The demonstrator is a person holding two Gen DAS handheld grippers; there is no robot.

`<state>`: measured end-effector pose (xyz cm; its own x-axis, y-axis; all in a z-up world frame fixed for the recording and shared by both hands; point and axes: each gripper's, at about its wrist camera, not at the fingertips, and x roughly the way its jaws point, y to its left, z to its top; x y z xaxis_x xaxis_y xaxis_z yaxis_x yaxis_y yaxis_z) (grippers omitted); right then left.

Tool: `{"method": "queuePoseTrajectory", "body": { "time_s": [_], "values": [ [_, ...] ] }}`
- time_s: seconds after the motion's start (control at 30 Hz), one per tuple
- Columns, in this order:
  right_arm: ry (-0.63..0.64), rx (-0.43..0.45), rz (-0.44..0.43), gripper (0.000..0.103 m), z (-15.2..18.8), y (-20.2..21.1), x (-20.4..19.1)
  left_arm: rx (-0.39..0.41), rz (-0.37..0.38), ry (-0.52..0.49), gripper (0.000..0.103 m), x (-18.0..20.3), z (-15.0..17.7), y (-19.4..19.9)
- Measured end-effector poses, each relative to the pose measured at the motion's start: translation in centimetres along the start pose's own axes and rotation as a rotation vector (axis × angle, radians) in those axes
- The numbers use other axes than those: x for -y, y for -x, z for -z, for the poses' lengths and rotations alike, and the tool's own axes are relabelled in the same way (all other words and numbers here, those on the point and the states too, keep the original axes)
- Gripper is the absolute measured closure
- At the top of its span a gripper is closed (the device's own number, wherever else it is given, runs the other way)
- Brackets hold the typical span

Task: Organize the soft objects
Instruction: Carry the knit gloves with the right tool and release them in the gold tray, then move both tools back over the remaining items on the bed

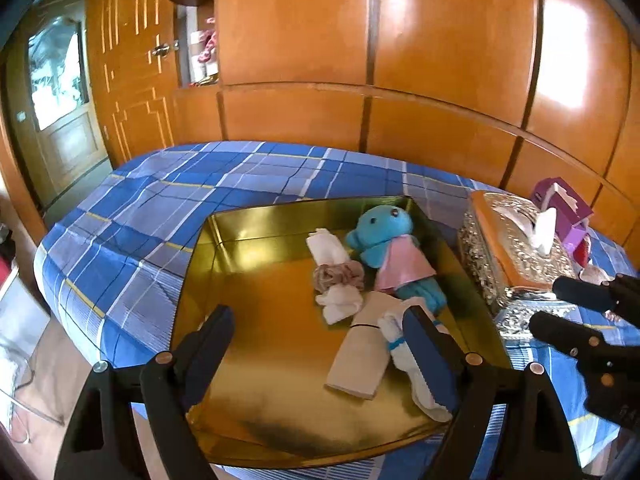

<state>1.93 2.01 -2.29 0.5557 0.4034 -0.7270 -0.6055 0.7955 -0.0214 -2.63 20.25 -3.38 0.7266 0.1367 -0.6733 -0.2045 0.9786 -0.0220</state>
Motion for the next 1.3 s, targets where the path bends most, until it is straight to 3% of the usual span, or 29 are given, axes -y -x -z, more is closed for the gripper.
{"method": "queuePoseTrajectory", "body": {
  "time_s": [0.37, 0.6, 0.77, 0.97, 1.3],
  "values": [
    [-0.151, 0.031, 0.063, 0.056, 3.4, 2.9, 5.1, 0.017, 0.039, -0.081, 0.017, 2.5, 0.3, 1.2],
    [-0.254, -0.043, 0.189, 0.055, 8.0, 3.7, 9.9, 0.025, 0.062, -0.107, 0.017, 3.6, 0.2, 1.6],
    [-0.374, -0.156, 0.289, 0.055, 13.2, 3.8, 13.9, 0.053, 0.145, -0.154, 0.017, 5.2, -0.6, 2.9],
    [-0.515, -0.262, 0.373, 0.055, 19.0, 4.5, 17.8, 0.081, 0.280, -0.268, 0.017, 9.8, -2.6, 4.6],
    [-0.578, -0.222, 0.373, 0.051, 21.4, 5.7, 19.5, 0.124, 0.507, -0.517, 0.017, 23.4, -6.8, 7.2]
  ]
}}
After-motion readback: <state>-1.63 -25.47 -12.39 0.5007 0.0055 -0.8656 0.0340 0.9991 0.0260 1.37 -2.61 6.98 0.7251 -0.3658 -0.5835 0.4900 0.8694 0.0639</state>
